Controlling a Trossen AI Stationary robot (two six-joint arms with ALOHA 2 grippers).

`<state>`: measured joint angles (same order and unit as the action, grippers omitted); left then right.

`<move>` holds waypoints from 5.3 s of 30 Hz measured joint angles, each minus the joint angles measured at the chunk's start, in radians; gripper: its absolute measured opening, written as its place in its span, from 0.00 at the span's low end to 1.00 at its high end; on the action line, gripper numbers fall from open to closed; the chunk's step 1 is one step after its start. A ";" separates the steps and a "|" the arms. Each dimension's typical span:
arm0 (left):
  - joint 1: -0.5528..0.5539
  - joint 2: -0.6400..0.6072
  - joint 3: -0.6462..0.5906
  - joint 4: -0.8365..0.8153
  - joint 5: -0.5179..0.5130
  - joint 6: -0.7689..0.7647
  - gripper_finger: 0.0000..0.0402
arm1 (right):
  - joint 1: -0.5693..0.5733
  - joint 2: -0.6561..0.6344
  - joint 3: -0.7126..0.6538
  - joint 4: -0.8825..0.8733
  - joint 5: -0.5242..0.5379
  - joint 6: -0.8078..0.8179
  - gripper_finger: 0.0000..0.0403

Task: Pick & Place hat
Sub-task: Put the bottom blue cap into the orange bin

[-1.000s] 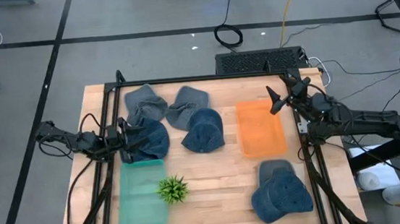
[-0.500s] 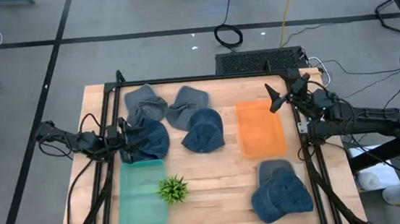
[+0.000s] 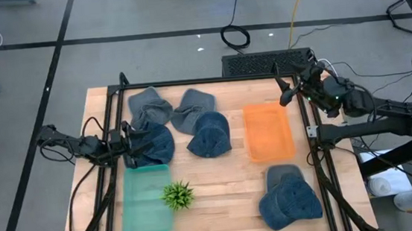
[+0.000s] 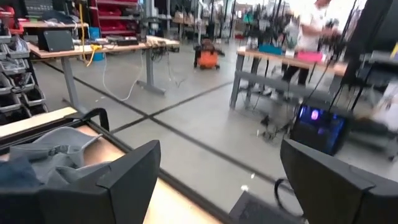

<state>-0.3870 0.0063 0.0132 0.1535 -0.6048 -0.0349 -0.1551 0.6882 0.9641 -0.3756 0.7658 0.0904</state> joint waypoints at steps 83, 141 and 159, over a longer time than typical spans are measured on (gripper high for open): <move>0.000 0.000 0.000 0.000 0.000 0.000 0.53 | 0.803 0.654 0.256 -0.188 -0.686 1.455 0.79; 0.000 0.000 0.000 0.000 0.000 0.000 0.53 | 1.041 0.669 0.016 -0.686 -0.723 1.301 0.79; 0.000 0.000 0.000 0.000 0.000 0.000 0.53 | 1.032 0.641 -0.058 -0.593 -0.792 1.270 0.50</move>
<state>-0.3866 0.0063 0.0132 0.1533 -0.6046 -0.0349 0.8772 1.3293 0.9066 -0.9688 -0.0265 1.3603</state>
